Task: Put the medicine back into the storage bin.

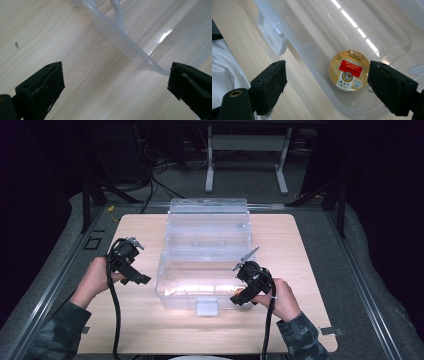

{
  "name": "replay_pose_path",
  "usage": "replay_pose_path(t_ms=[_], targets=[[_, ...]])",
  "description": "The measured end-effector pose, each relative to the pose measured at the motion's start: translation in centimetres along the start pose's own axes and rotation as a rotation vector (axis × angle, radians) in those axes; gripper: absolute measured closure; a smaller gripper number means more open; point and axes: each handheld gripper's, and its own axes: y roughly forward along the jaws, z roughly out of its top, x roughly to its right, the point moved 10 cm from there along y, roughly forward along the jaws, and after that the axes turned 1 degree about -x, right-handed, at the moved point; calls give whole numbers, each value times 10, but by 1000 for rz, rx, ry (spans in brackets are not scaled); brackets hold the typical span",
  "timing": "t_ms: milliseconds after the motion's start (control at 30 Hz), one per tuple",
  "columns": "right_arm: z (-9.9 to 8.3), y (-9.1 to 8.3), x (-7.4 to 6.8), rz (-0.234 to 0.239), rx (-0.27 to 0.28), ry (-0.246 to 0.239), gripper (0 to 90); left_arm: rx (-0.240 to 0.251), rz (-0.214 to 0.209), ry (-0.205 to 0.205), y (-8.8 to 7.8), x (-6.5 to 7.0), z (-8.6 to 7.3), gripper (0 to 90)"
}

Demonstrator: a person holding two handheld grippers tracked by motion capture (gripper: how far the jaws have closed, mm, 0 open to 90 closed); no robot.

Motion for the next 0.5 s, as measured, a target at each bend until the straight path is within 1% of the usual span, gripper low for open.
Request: replay_pose_path(t_ms=[167,267,367,400,500], targets=[[1,1,-2,-1,0,1,154,-7,-13,5,-1,-4,14,5],[1,2,0,-21,-9,4,156,-7,-20,2,-2,-7,25,5],[1,4,1,-26,-13,-4,157,-6,-21,7,-4,-9,36,7],[0,4,1,-37,-16,-2,157,-5,-18,9,-4,-10,39,7],[0,5,0,-41,-19,-1,159,-8,-18,13,-3,-11,50,11]])
